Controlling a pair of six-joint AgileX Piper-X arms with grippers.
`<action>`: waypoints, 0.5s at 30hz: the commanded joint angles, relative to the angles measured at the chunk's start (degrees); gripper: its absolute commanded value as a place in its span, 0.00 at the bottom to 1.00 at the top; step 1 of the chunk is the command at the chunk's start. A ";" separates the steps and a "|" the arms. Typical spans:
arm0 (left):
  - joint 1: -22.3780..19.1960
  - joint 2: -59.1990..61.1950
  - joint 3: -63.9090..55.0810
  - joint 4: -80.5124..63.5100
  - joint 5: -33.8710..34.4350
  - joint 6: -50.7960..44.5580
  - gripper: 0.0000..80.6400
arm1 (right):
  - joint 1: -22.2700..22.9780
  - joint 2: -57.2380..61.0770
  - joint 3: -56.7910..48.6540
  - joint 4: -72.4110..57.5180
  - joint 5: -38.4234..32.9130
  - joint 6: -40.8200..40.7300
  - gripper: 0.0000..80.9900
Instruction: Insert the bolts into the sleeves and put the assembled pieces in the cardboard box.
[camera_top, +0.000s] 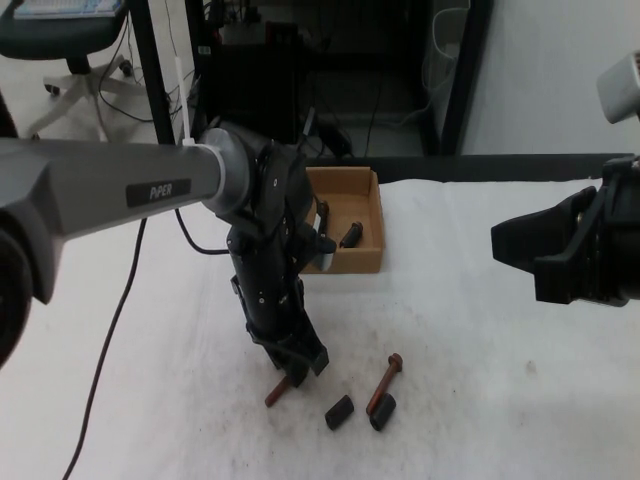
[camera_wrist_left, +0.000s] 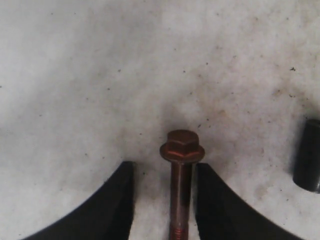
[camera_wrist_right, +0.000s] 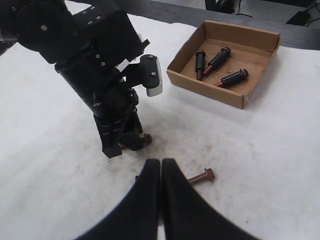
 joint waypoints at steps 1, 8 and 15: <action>0.06 1.01 0.31 0.58 -0.09 -0.01 0.46 | -0.20 -0.13 0.09 -0.75 -0.21 -0.23 0.01; 0.02 1.01 0.31 0.13 0.14 -0.44 0.25 | -0.20 -0.13 0.06 -0.75 0.10 -2.53 0.01; 0.02 1.01 0.31 -1.20 4.69 -1.70 0.00 | -0.20 -0.13 0.06 -0.60 1.45 -2.53 0.01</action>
